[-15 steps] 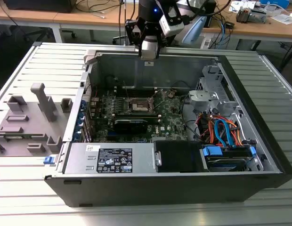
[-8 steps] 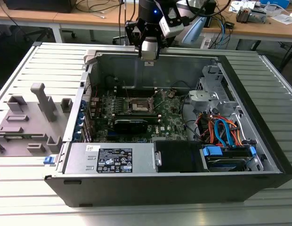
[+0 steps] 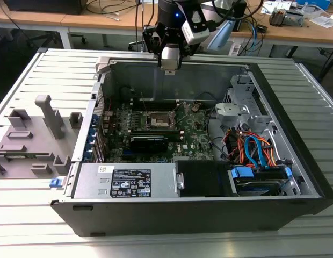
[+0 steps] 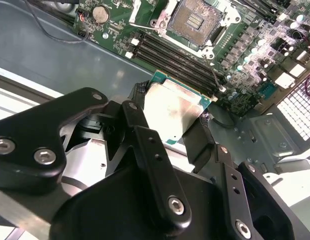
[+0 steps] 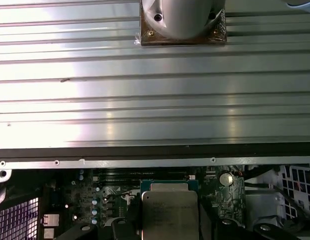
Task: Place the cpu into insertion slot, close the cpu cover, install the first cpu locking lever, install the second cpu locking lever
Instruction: 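Place the cpu into insertion slot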
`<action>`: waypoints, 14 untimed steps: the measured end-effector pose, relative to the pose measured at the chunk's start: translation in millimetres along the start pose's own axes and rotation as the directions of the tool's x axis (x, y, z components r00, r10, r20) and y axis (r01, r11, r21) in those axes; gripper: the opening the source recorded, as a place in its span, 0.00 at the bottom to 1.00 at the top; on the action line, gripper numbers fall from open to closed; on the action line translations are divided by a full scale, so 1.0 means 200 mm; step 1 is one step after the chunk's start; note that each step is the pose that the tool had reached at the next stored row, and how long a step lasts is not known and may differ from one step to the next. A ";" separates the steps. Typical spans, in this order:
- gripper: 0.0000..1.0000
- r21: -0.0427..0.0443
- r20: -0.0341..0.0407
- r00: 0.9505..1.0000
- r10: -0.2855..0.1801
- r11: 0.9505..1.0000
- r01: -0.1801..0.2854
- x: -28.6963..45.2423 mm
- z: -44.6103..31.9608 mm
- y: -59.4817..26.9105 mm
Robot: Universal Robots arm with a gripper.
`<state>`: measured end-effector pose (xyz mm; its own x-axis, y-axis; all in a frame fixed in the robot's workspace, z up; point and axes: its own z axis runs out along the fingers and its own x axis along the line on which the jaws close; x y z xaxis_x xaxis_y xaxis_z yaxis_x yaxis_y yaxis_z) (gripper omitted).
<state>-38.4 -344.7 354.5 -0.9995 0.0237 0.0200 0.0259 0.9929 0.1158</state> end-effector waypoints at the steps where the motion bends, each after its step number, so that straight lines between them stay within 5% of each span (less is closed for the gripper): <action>1: 0.55 0.001 0.000 1.000 -0.001 1.000 0.001 0.000 0.001 0.000; 14: 0.55 0.002 0.000 1.000 -0.001 1.000 0.001 -0.001 0.014 -0.005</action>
<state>-38.3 -345.4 351.7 -0.9995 0.0231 0.0200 0.0253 0.9931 0.1143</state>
